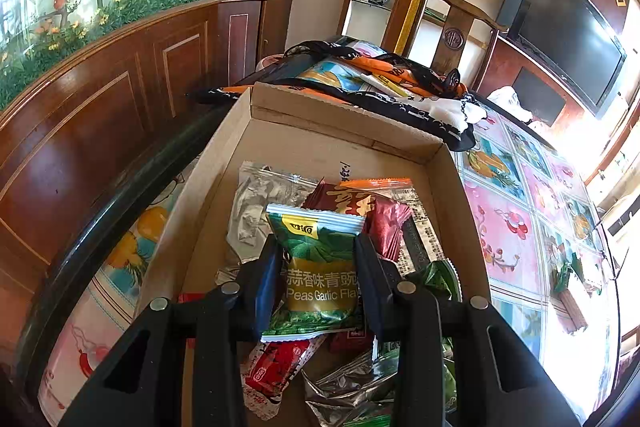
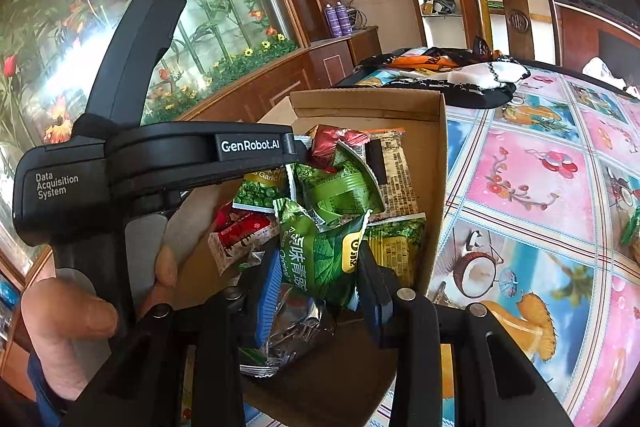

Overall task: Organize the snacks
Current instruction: 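Lower both green pea bags into the box, then open both grippers to release the pea bags inside the box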

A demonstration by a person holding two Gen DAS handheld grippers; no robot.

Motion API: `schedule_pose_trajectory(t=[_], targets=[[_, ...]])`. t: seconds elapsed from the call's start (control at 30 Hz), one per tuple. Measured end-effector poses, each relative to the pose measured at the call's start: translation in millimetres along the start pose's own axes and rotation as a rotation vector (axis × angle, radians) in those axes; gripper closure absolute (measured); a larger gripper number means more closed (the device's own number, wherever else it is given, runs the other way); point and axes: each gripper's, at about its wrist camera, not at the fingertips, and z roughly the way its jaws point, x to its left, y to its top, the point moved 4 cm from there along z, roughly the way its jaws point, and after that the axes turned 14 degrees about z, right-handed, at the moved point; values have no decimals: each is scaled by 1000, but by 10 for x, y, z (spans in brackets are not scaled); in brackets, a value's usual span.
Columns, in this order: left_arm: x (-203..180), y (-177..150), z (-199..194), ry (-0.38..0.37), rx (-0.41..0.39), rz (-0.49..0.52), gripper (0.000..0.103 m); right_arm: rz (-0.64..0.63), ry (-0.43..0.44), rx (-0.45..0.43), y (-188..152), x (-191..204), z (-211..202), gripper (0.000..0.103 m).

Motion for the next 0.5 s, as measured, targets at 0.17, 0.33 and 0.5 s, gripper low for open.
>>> schedule_pose_trajectory(t=[0.17, 0.33, 0.5], targets=[[-11, 45, -73, 12, -27, 10, 63, -11, -9, -5, -11, 2, -24, 60], [-27, 86, -145, 25, -60, 21, 55, -20, -12, -8, -8, -14, -67, 58], [-46, 110, -194, 44, -98, 30, 46, -11, 10, -25, 26, -52, -176, 54]])
